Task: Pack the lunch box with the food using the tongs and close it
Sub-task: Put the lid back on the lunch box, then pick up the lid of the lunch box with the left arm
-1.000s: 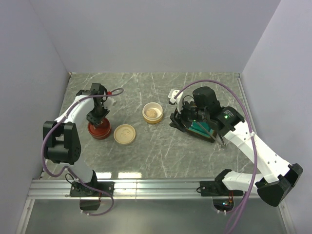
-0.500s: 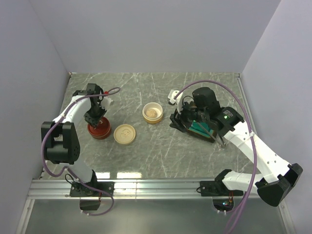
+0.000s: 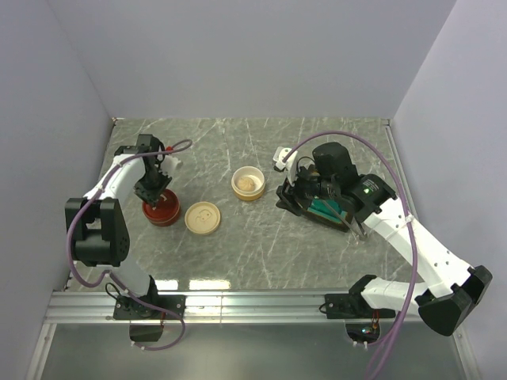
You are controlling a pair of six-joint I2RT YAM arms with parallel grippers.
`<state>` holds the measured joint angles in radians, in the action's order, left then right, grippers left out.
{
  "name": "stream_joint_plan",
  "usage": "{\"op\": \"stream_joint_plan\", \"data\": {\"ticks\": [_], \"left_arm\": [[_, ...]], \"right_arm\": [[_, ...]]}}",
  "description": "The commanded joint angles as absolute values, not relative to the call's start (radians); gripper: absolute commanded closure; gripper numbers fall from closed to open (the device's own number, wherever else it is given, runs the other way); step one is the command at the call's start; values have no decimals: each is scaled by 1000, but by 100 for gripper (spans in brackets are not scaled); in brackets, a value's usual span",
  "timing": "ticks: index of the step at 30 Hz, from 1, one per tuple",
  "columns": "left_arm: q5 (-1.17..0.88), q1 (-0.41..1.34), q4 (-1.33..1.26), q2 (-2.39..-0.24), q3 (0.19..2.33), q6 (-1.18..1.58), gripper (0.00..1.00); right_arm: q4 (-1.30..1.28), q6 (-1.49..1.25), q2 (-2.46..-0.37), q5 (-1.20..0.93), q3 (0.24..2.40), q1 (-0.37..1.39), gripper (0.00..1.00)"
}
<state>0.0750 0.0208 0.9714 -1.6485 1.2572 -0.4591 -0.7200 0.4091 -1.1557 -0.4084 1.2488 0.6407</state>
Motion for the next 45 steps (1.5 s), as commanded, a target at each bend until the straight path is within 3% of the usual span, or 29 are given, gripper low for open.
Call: {"op": "stream_joint_plan", "data": {"ticks": [1,12,32,45], "left_arm": [[60,12,979,-1635,1318,-480,69],[57,3,974,-1629,1361,-479,56],[-130,-61,1051,-1621,1474,-495,62],[-138,-123,988,-1675,1405,-561,78]], "right_arm": [[-704,414,-1120,-410,1244,632,39],[-706,417,-1118,-402,1243,632,39],[-713,426,-1115,-399,1250,630,39],[-713,425,-1120,-405,1249,627,40]]}}
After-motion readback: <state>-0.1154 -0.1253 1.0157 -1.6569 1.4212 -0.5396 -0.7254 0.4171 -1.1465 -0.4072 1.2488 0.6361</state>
